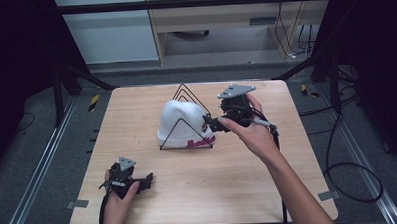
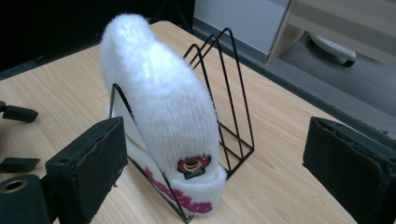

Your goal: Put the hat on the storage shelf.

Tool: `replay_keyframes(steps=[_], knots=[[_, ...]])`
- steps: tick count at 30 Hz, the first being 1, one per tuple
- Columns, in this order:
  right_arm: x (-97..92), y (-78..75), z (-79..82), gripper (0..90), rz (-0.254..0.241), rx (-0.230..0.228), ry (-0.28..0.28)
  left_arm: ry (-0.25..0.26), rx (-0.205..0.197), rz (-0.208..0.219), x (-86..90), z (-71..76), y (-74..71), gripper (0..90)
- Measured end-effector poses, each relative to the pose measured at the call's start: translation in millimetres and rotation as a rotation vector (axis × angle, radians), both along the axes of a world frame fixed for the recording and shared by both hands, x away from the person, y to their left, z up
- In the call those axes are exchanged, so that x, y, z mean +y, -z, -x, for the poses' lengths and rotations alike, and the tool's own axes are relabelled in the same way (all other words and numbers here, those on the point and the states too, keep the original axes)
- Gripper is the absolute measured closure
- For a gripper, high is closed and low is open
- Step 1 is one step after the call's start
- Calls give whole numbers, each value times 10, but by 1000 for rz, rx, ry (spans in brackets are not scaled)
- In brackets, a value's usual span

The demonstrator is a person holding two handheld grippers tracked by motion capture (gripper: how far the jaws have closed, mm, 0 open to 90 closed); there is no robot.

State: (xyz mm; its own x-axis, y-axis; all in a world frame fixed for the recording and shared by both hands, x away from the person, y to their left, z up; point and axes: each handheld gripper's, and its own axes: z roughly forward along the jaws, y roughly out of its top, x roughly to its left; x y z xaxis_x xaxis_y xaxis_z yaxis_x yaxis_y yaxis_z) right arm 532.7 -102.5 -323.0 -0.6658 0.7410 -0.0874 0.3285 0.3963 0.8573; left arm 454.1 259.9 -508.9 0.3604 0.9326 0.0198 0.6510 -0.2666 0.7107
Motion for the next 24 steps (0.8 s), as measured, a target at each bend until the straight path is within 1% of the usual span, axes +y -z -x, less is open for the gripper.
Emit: replay_keyframes(steps=[2,3,5,7,8,9,10,15,16,17,18,19,20,21,22,23,24], knots=[[-41,11,39,60,-9,-13,1,0,0,1,0,0,0,0],[-90,29,78,60,-12,-15,3,0,0,1,0,0,0,0],[-116,43,95,60,-4,-21,5,-1,0,1,0,0,0,0],[-176,73,136,67,0,-27,18,-1,1,-1,-1,0,-1,0],[-248,111,171,74,5,-31,38,-1,1,-1,0,0,-1,0],[-248,111,171,74,5,-31,38,-1,1,-1,0,0,-1,0],[-286,133,189,75,0,-29,43,1,0,0,0,0,0,0],[-484,260,272,83,-4,-8,70,0,0,0,0,0,0,0],[-563,319,303,93,-6,1,82,0,0,0,0,0,0,0],[-600,350,317,98,-7,10,88,0,0,0,0,0,0,0],[-600,350,317,98,-7,10,88,0,-1,0,0,0,1,0],[-672,415,343,101,0,27,101,1,-1,0,1,-1,0,0],[-672,415,343,101,0,27,101,1,-1,0,1,-1,0,0],[-706,448,351,101,3,33,105,0,-1,0,1,0,0,0],[-741,480,363,104,5,42,112,1,-1,-1,1,-1,0,0],[-808,546,382,107,5,60,124,0,-1,0,1,0,0,0],[-808,546,382,107,5,60,124,0,-1,0,1,0,0,0]])
